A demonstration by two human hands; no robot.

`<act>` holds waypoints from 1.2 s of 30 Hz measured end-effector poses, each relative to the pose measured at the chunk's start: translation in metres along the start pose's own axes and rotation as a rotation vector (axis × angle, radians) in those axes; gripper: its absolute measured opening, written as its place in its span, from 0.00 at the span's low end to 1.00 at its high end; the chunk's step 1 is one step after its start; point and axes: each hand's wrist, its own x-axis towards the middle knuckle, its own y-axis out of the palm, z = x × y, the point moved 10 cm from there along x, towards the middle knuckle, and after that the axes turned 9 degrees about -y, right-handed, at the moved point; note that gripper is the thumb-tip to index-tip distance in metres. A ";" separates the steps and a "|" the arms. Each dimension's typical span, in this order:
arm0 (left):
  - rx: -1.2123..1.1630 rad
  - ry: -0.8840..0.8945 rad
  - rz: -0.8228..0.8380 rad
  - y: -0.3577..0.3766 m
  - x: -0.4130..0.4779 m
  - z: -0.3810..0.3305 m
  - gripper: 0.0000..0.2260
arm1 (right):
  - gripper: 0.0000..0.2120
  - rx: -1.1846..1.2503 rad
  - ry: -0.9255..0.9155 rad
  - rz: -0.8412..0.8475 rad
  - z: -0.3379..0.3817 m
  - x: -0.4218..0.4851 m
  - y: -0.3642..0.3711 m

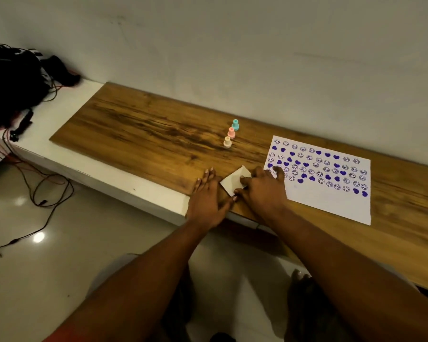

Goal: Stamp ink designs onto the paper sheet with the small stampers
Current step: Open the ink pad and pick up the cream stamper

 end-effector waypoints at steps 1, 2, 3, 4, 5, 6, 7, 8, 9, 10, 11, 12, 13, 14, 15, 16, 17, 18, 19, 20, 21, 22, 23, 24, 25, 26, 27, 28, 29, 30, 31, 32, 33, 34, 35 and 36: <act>0.002 -0.004 0.012 0.001 0.002 -0.001 0.39 | 0.23 0.008 -0.019 0.017 -0.002 0.004 -0.001; 0.007 -0.007 0.025 0.002 0.005 -0.002 0.39 | 0.23 0.027 -0.047 0.026 -0.004 0.007 -0.004; 0.015 -0.007 0.036 0.003 0.008 -0.003 0.39 | 0.24 0.056 -0.083 0.030 -0.007 0.010 -0.007; 0.024 0.000 0.039 0.003 0.011 -0.005 0.39 | 0.25 0.084 -0.128 0.027 -0.009 0.012 -0.011; 0.024 0.012 0.040 0.003 0.014 -0.007 0.38 | 0.25 0.102 -0.185 0.023 -0.010 0.013 -0.013; 0.024 0.024 0.045 0.004 0.016 -0.008 0.38 | 0.25 0.119 -0.241 0.022 -0.011 0.015 -0.014; 0.026 0.029 0.055 0.005 0.018 -0.009 0.38 | 0.25 0.148 -0.279 0.029 -0.012 0.016 -0.014; 0.026 0.024 0.068 0.005 0.019 -0.009 0.39 | 0.24 0.183 -0.295 0.044 -0.014 0.017 -0.013; 0.027 0.021 0.077 0.005 0.021 -0.009 0.39 | 0.23 0.207 -0.302 0.052 -0.016 0.019 -0.013; 0.026 0.025 0.086 0.005 0.022 -0.010 0.39 | 0.22 0.212 -0.308 0.047 -0.018 0.021 -0.012; 0.024 0.035 0.094 0.004 0.023 -0.011 0.38 | 0.21 0.204 -0.316 0.032 -0.019 0.023 -0.014; 0.025 0.047 0.102 0.003 0.024 -0.012 0.37 | 0.21 0.197 -0.328 0.016 -0.018 0.024 -0.015; 0.030 0.059 0.109 0.002 0.025 -0.012 0.36 | 0.22 0.197 -0.342 0.006 -0.018 0.025 -0.015; 0.037 0.072 0.115 0.001 0.025 -0.014 0.35 | 0.23 0.199 -0.356 0.005 -0.018 0.026 -0.015; 0.043 0.083 0.122 0.000 0.026 -0.015 0.35 | 0.25 0.197 -0.370 0.012 -0.017 0.026 -0.013; 0.045 0.091 0.128 0.000 0.027 -0.015 0.34 | 0.27 0.190 -0.381 0.021 -0.017 0.027 -0.012; 0.041 0.099 0.131 -0.001 0.028 -0.015 0.34 | 0.29 0.181 -0.386 0.031 -0.017 0.028 -0.010; 0.035 0.104 0.134 -0.002 0.028 -0.015 0.34 | 0.30 0.175 -0.388 0.039 -0.017 0.029 -0.008; 0.029 0.109 0.138 -0.002 0.027 -0.016 0.34 | 0.30 0.166 -0.392 0.044 -0.018 0.029 -0.008; 0.024 0.112 0.143 -0.003 0.027 -0.015 0.34 | 0.30 0.154 -0.400 0.050 -0.017 0.029 -0.008; 0.022 0.114 0.147 -0.004 0.026 -0.015 0.34 | 0.30 0.143 -0.409 0.058 -0.016 0.029 -0.008; 0.020 0.117 0.150 -0.004 0.026 -0.015 0.33 | 0.29 0.140 -0.418 0.069 -0.016 0.029 -0.007; 0.018 0.119 0.153 -0.005 0.027 -0.015 0.33 | 0.28 0.145 -0.425 0.080 -0.016 0.029 -0.007; 0.015 0.121 0.158 -0.005 0.027 -0.015 0.33 | 0.27 0.160 -0.429 0.089 -0.016 0.029 -0.007; 0.009 0.121 0.161 -0.006 0.027 -0.015 0.33 | 0.25 0.179 -0.430 0.095 -0.017 0.028 -0.008; 0.006 0.122 0.162 -0.006 0.027 -0.014 0.33 | 0.24 0.197 -0.430 0.097 -0.018 0.028 -0.009; 0.005 0.122 0.161 -0.006 0.027 -0.014 0.34 | 0.22 0.210 -0.430 0.093 -0.020 0.028 -0.009; 0.005 0.124 0.159 -0.007 0.026 -0.013 0.34 | 0.21 0.217 -0.429 0.086 -0.021 0.029 -0.010; 0.002 0.125 0.156 -0.007 0.026 -0.012 0.34 | 0.20 0.220 -0.424 0.081 -0.023 0.030 -0.010; -0.002 0.124 0.153 -0.007 0.026 -0.012 0.34 | 0.19 0.226 -0.416 0.081 -0.024 0.031 -0.010; -0.002 0.122 0.147 -0.007 0.025 -0.012 0.34 | 0.19 0.241 -0.405 0.082 -0.025 0.032 -0.009; 0.000 0.118 0.140 -0.007 0.025 -0.012 0.35 | 0.19 0.260 -0.397 0.083 -0.026 0.033 -0.009; 0.001 0.114 0.134 -0.007 0.024 -0.012 0.35 | 0.18 0.276 -0.395 0.079 -0.026 0.035 -0.010; 0.000 0.110 0.129 -0.007 0.023 -0.012 0.36 | 0.18 0.288 -0.399 0.072 -0.026 0.036 -0.011; -0.004 0.103 0.128 -0.007 0.023 -0.012 0.38 | 0.18 0.301 -0.404 0.061 -0.025 0.038 -0.012; -0.005 0.096 0.127 -0.006 0.022 -0.012 0.39 | 0.18 0.318 -0.410 0.045 -0.025 0.039 -0.014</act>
